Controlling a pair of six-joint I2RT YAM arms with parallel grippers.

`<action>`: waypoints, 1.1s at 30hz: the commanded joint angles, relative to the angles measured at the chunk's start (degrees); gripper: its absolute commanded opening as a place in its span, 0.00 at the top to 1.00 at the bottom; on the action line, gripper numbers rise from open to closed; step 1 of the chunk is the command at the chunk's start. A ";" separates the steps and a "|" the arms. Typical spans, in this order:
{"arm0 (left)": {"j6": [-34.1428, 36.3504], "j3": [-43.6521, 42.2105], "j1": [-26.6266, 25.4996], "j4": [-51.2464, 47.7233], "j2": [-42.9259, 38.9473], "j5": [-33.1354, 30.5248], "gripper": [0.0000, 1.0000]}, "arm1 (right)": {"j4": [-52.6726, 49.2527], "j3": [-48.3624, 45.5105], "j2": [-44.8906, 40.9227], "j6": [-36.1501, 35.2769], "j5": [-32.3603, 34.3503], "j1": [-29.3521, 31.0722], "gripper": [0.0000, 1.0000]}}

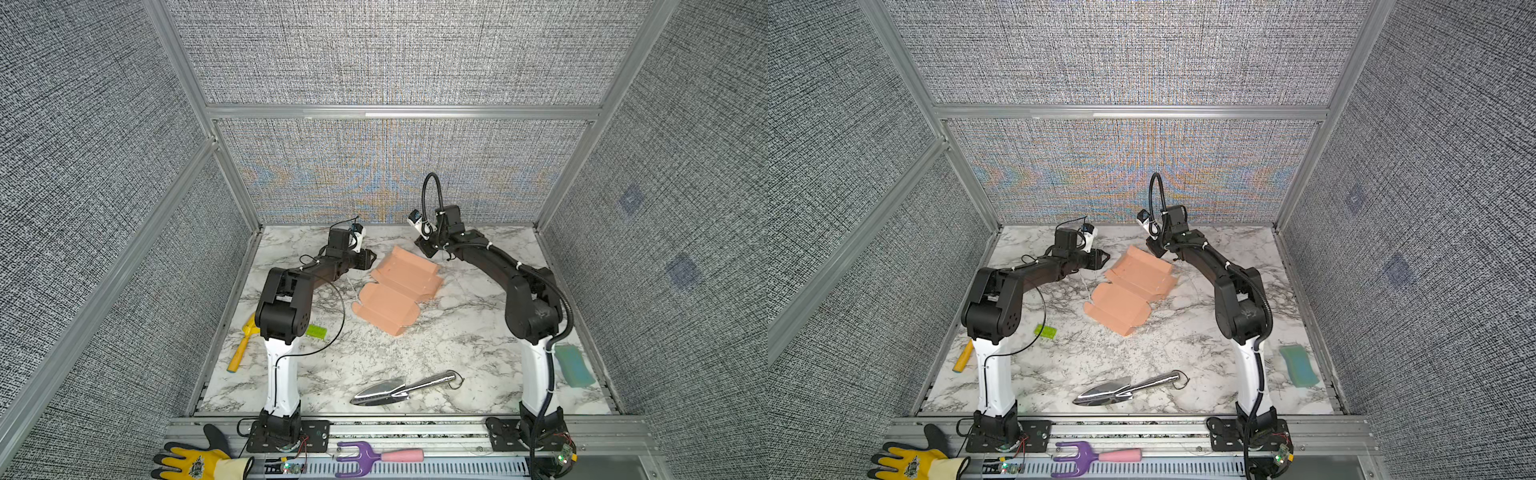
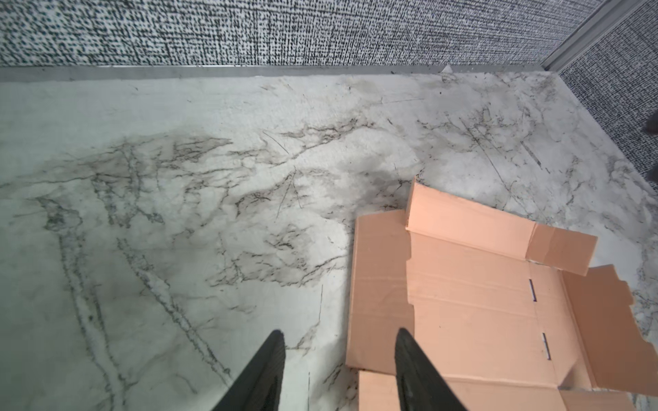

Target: Fold the paper box

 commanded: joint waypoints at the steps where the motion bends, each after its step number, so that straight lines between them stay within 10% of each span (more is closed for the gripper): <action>1: 1.41 0.70 -1.01 -3.49 -1.11 -3.61 0.48 | -12.56 5.61 3.45 1.19 -9.42 -1.14 0.61; 33: -0.31 1.37 -3.46 -12.22 -4.42 -6.16 0.48 | -32.28 32.65 23.49 1.52 -9.26 -3.51 0.47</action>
